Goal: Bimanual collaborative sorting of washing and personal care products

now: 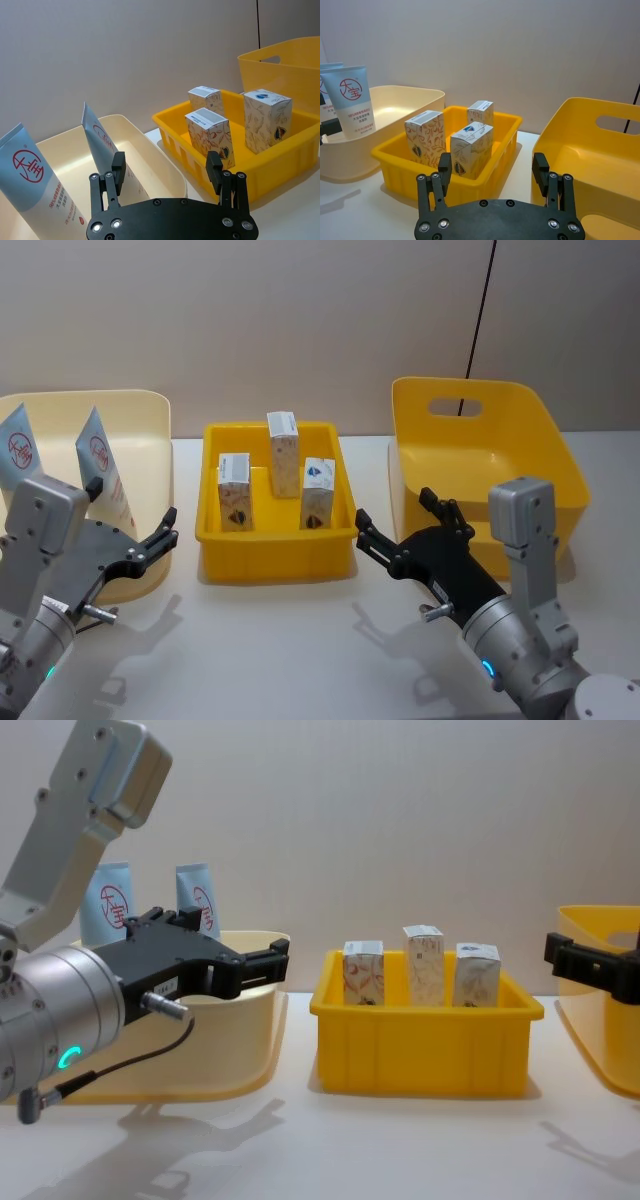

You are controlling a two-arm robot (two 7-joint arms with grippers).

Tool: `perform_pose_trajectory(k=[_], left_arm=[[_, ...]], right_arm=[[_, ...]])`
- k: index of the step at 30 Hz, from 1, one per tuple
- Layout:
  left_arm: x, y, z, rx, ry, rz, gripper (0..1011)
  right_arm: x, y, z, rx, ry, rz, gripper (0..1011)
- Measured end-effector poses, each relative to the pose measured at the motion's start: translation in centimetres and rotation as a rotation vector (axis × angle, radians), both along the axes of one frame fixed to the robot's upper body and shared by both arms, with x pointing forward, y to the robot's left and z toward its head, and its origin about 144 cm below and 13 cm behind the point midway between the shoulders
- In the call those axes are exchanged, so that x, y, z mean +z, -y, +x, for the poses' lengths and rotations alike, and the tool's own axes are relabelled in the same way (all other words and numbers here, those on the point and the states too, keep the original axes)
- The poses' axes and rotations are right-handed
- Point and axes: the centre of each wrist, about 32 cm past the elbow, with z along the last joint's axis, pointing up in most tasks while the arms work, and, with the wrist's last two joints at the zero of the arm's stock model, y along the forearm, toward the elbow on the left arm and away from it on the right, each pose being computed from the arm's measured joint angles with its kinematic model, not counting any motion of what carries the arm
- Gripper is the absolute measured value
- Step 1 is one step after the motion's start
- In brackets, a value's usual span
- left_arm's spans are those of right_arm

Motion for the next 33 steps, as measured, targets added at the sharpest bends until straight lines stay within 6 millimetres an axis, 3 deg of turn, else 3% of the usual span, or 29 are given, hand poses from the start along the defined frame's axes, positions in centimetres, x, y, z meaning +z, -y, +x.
perform_pose_trajectory(k=[33], left_arm=[[0.00,0.00,0.00,0.000,0.000,0.000,1002]], right_arm=[[0.00,0.00,0.00,0.000,0.000,0.000,1001]])
